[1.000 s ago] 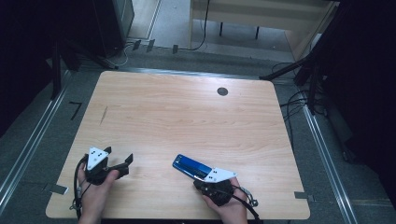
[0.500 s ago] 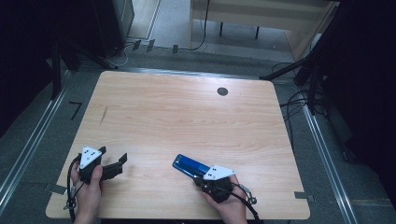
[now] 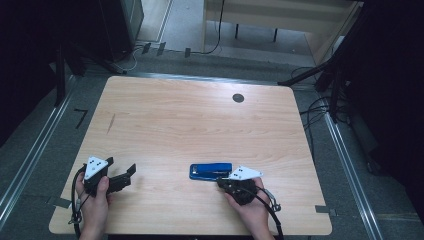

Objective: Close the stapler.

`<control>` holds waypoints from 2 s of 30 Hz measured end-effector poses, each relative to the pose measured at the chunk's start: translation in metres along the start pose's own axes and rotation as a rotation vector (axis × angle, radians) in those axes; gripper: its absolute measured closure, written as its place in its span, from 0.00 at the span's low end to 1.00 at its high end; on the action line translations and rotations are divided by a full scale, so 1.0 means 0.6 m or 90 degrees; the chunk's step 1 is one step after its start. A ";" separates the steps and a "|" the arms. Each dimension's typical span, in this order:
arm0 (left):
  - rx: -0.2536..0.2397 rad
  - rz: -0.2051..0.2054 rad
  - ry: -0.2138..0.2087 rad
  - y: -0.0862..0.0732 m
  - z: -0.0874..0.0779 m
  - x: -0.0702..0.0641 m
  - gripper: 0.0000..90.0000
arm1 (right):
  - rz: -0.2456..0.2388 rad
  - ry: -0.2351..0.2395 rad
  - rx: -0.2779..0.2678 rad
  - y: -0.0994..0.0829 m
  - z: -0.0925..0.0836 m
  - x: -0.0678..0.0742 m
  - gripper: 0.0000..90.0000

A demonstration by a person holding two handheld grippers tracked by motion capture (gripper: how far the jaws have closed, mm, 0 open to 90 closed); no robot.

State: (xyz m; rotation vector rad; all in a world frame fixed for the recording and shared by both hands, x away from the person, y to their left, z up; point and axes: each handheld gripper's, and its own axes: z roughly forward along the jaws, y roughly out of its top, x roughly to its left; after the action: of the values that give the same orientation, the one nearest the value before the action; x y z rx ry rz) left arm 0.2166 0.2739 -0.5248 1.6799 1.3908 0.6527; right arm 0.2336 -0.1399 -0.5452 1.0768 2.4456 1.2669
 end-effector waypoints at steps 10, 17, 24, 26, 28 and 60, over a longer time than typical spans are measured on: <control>0.001 -0.001 0.001 0.000 0.000 0.000 0.16 | -0.007 0.002 -0.006 0.011 0.019 0.012 1.00; 0.004 0.000 0.002 0.000 0.001 0.000 0.16 | -0.006 0.003 -0.005 0.017 0.025 0.009 1.00; 0.005 -0.001 -0.001 0.000 0.001 -0.001 0.16 | 0.001 -0.010 -0.007 0.026 0.034 0.003 1.00; 0.008 0.003 -0.001 0.001 0.002 -0.002 0.16 | 0.003 -0.005 -0.005 0.029 0.037 0.004 1.00; 0.012 0.006 0.002 0.001 0.002 -0.003 0.16 | 0.002 -0.002 -0.007 0.031 0.040 0.004 1.00; 0.010 0.010 -0.002 0.001 0.003 -0.003 0.16 | -0.016 -0.025 -0.006 0.070 0.095 0.054 1.00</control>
State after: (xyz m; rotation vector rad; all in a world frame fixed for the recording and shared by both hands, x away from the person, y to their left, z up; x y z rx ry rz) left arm 0.2176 0.2719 -0.5250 1.7058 1.3855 0.6497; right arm 0.2581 -0.0659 -0.5432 1.0549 2.4143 1.2374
